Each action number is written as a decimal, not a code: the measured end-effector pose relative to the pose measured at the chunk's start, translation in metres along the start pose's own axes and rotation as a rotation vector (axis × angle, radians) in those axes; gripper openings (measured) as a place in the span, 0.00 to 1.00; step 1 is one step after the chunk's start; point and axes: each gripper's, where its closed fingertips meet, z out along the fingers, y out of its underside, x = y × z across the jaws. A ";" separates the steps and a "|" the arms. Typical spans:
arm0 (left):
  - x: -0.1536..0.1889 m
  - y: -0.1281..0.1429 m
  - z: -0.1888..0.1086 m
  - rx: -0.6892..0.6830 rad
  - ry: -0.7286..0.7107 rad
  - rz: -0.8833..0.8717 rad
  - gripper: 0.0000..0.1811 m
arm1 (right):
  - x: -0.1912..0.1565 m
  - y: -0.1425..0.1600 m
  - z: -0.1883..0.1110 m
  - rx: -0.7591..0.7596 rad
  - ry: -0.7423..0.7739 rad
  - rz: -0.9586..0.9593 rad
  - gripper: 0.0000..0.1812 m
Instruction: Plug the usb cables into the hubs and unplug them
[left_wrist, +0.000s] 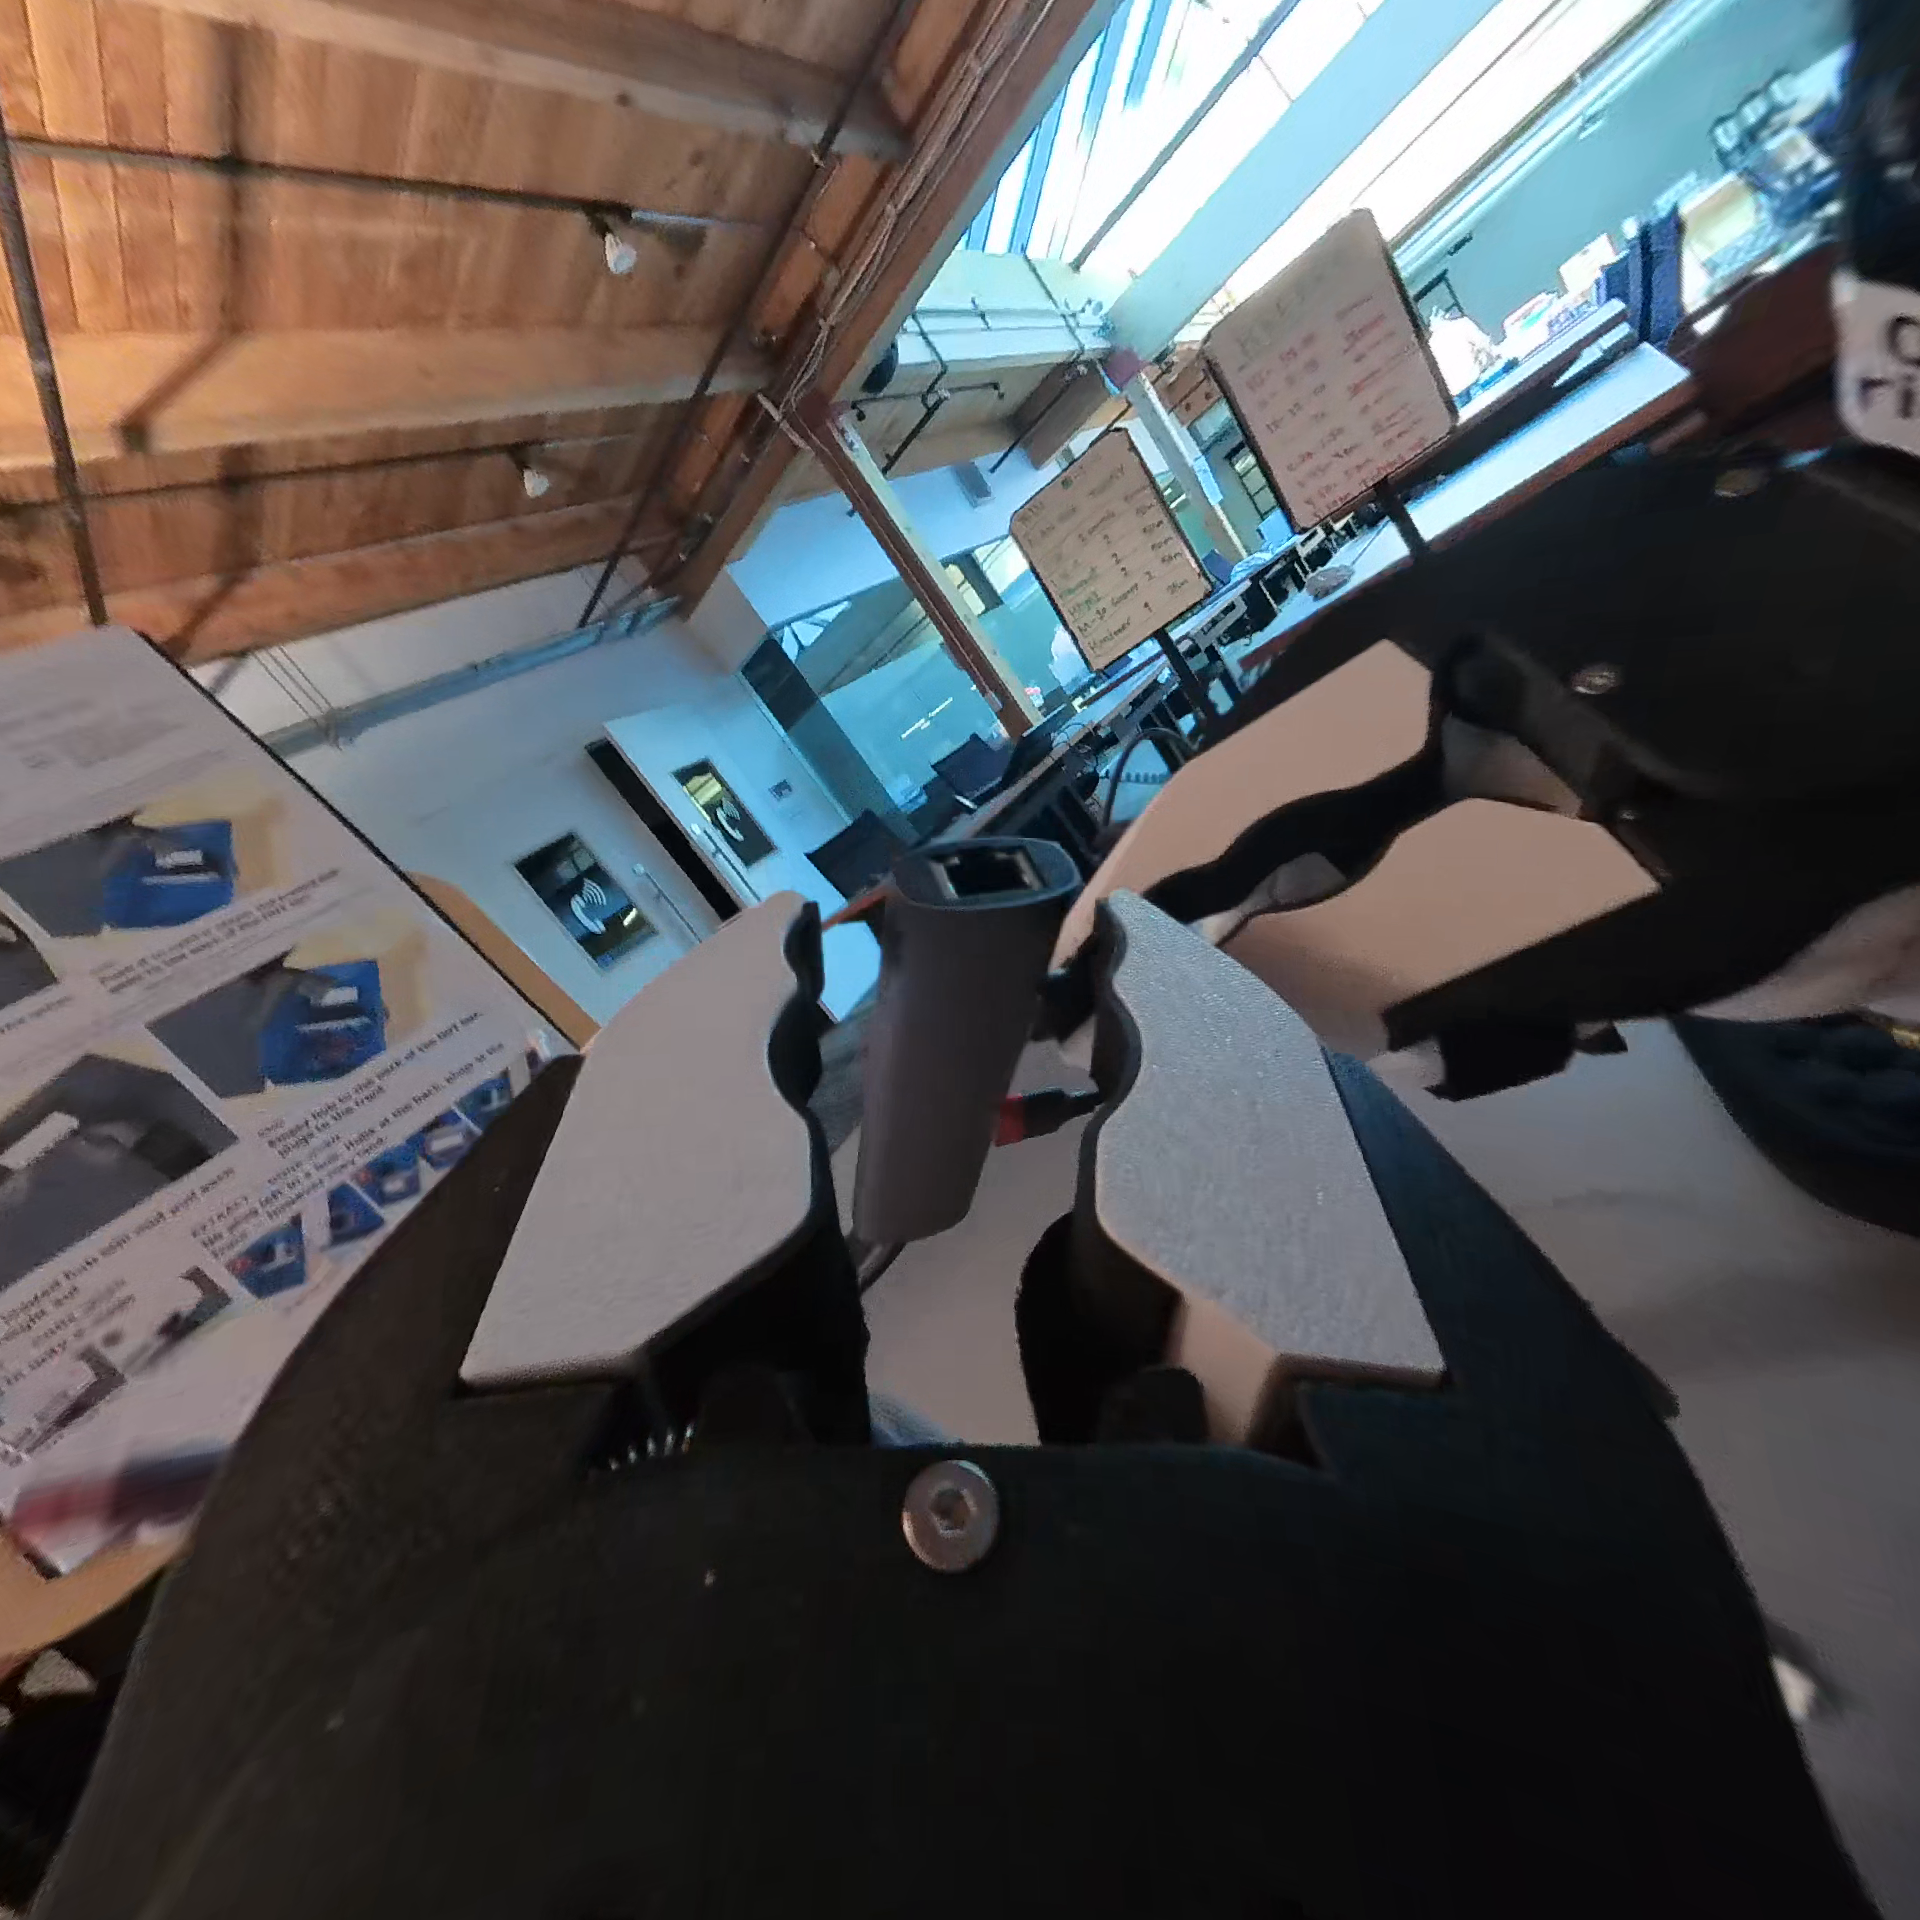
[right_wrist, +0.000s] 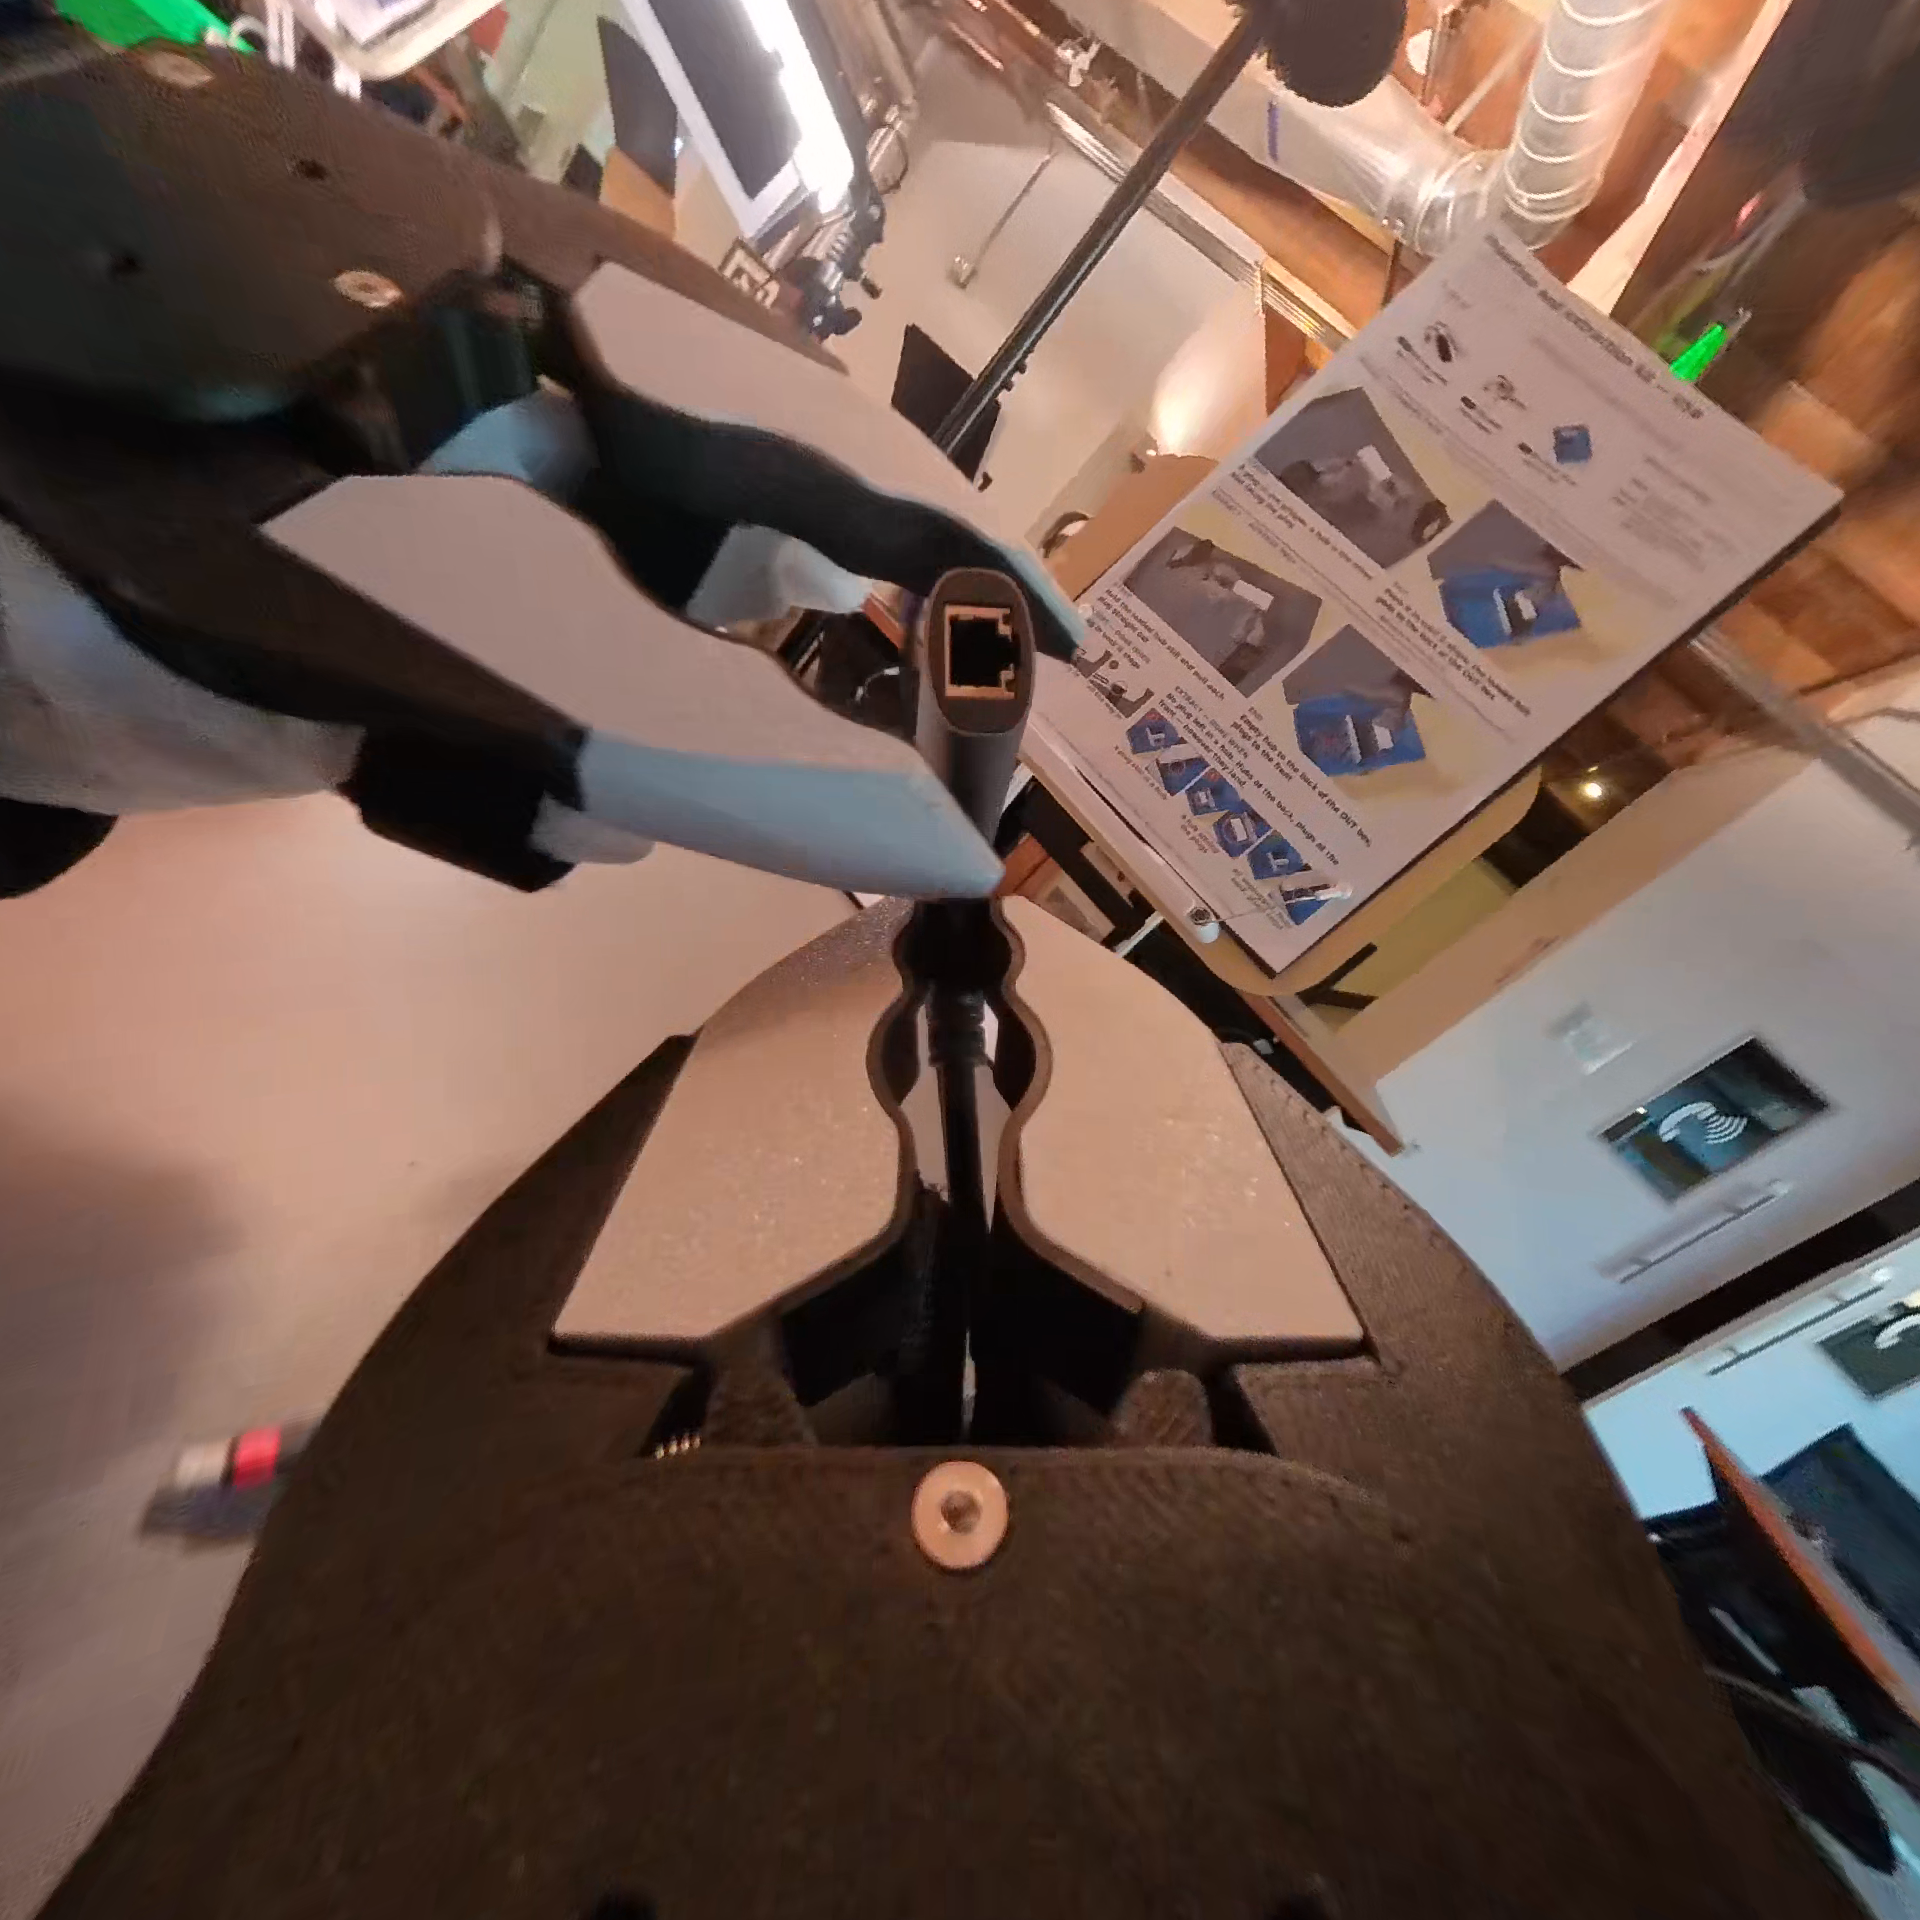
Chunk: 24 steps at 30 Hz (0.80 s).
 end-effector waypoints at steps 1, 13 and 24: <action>-0.001 0.001 0.000 -0.006 -0.006 -0.022 0.26 | -0.003 -0.001 -0.001 -0.002 0.000 -0.016 0.05; -0.002 0.019 0.001 -0.219 -0.034 0.130 0.18 | -0.016 0.009 0.006 -0.074 -0.119 0.157 0.06; -0.006 0.025 0.002 -0.284 -0.039 0.116 0.18 | -0.014 0.012 0.008 -0.107 -0.110 0.127 0.06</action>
